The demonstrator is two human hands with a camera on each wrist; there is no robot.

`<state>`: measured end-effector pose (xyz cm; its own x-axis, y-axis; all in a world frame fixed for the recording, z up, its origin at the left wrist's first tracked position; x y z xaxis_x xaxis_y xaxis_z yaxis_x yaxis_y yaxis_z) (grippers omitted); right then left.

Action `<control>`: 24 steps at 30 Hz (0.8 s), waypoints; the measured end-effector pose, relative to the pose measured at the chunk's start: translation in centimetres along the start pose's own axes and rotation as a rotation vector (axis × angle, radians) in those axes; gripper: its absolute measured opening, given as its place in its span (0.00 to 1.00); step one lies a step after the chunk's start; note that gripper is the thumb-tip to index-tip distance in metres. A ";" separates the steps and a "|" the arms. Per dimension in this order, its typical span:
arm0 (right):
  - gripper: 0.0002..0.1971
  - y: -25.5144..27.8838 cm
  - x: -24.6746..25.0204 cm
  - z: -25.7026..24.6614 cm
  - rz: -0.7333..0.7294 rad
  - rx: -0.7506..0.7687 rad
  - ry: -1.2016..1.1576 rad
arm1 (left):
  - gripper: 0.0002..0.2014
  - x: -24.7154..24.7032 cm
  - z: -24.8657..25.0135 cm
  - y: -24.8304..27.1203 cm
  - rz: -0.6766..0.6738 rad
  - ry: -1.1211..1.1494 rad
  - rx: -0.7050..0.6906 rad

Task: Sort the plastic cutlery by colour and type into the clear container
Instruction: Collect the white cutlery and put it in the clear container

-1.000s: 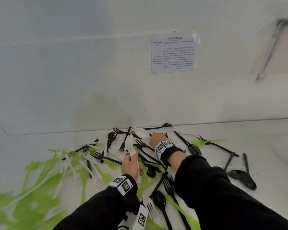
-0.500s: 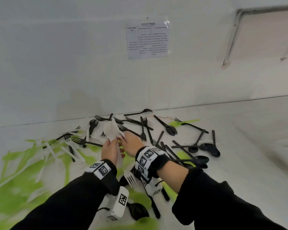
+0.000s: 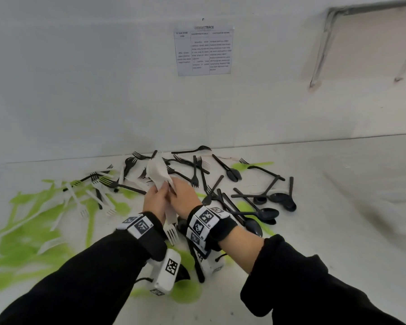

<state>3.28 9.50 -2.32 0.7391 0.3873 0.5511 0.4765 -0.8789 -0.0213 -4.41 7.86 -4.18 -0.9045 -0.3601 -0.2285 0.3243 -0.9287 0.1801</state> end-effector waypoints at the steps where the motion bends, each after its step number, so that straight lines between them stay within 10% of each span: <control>1: 0.23 0.1 0.0 0.1 -0.071 -0.005 0.027 | 0.10 -0.1 -0.1 0.1 0.015 -0.013 0.000; 10: 0.10 0.1 5.4 -0.4 -0.051 -0.034 -0.054 | 0.09 -1.1 1.8 2.3 0.005 -0.030 -0.027; 24: 0.13 3.0 -4.6 -4.3 0.030 -0.054 -0.221 | 0.15 7.0 1.6 4.6 0.062 -0.005 0.078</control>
<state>-0.71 3.88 -1.34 0.8417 0.4074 0.3543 0.4313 -0.9021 0.0129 -9.65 1.21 -3.39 -0.8847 -0.4162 -0.2100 0.3574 -0.8947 0.2680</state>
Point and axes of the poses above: each hand's wrist, its own y-axis away from the middle knuckle, its own x-axis out of the back of the hand, z = x × y, the point moved 3 cm from there along -y, towards the middle knuckle, and after that the axes turned 4 degrees about -z, right-handed, at the moved point
